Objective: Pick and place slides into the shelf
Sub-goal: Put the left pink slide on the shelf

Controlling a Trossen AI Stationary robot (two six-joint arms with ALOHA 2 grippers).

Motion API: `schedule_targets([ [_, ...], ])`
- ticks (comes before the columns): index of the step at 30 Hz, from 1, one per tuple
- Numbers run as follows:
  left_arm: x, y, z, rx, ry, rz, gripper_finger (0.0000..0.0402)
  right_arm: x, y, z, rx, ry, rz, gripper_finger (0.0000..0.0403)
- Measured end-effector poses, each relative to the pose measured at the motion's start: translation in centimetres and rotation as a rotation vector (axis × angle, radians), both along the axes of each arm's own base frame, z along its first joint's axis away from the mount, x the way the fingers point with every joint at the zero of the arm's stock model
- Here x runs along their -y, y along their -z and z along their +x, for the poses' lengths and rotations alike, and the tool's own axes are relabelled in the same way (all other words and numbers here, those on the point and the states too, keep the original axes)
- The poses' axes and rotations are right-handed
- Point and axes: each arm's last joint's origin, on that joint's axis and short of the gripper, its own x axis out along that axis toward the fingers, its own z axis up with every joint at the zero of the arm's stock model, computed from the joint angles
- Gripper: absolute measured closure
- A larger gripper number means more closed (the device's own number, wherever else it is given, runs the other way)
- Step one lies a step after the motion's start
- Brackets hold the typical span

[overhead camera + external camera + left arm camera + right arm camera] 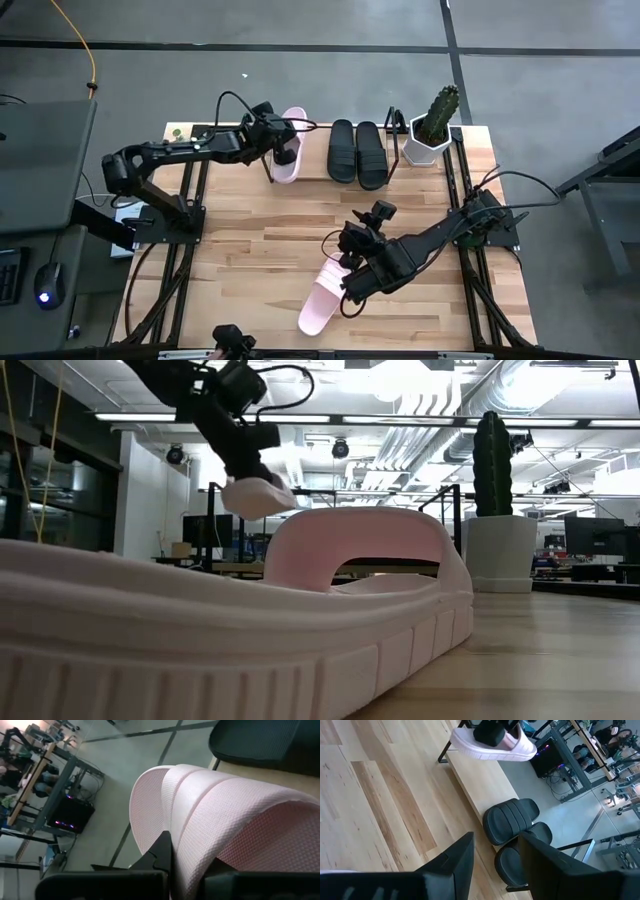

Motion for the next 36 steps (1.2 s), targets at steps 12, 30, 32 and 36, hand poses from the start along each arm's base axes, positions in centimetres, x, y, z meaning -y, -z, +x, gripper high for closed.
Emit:
schedule_targets([
  [12,-1.2,3.8,1.6,-0.107,-0.020,-0.013,0.0398,0.0,0.0,0.0,-0.001,0.000,0.002,0.0257],
  [30,-1.8,4.6,1.1,-0.188,-0.065,-0.013,0.0398,0.0,0.0,0.0,0.001,0.001,0.007,0.0257],
  [32,-2.0,4.7,0.9,-0.197,-0.072,-0.025,0.0398,0.0,0.0,0.0,0.001,0.001,0.007,0.0257],
  [36,-2.5,5.4,0.4,-0.227,-0.094,-0.051,0.0398,0.0,0.0,0.0,0.002,0.001,0.008,0.0257],
])
